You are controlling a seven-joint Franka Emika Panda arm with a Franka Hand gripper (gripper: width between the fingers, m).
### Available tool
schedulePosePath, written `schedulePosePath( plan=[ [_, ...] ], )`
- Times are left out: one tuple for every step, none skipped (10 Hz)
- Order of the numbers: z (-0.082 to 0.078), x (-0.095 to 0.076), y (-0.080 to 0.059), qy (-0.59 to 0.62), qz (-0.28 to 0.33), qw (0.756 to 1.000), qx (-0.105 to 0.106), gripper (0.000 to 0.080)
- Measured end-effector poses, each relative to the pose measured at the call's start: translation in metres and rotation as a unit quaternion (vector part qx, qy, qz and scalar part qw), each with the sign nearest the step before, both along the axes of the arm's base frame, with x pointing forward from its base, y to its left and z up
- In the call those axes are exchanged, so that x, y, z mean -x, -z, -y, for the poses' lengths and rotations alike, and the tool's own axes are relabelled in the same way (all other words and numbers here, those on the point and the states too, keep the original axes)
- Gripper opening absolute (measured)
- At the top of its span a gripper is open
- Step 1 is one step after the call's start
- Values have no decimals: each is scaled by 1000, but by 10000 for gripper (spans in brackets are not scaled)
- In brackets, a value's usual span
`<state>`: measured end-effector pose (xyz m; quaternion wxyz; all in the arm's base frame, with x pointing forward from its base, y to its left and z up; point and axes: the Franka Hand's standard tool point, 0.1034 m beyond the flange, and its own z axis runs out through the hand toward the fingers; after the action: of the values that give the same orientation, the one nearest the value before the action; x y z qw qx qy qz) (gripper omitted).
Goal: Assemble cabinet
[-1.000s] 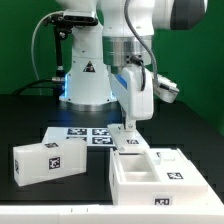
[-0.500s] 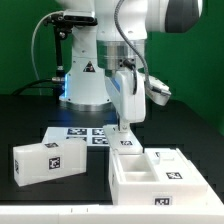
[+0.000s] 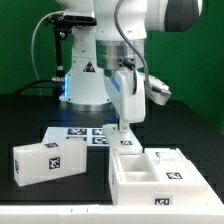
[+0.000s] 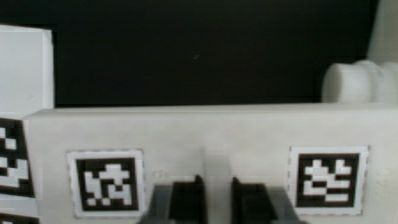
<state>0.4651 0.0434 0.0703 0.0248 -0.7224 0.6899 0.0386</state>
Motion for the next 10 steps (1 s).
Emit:
schedulePosePath(
  plan=[
    [1,-1,-1,7,1,1000,-2,61],
    [1,-1,-1,8,0,1000,-2,61],
    [0,-1,-1,11,0,1000,-2,61],
    [-1,-1,0,9,0,1000,0,61],
    [-2,0,3,7,-2,1000,2,61],
    [-5,-1,4,6,-3,1000,3,61],
    [-9,-2,4,6,-6,1000,0,61],
    [-11,-3,3,5,-13,1000,-4,61],
    [-12,-4,2,5,-21,1000,-9,61],
    [-13,-4,1,5,-25,1000,-12,61]
  ],
)
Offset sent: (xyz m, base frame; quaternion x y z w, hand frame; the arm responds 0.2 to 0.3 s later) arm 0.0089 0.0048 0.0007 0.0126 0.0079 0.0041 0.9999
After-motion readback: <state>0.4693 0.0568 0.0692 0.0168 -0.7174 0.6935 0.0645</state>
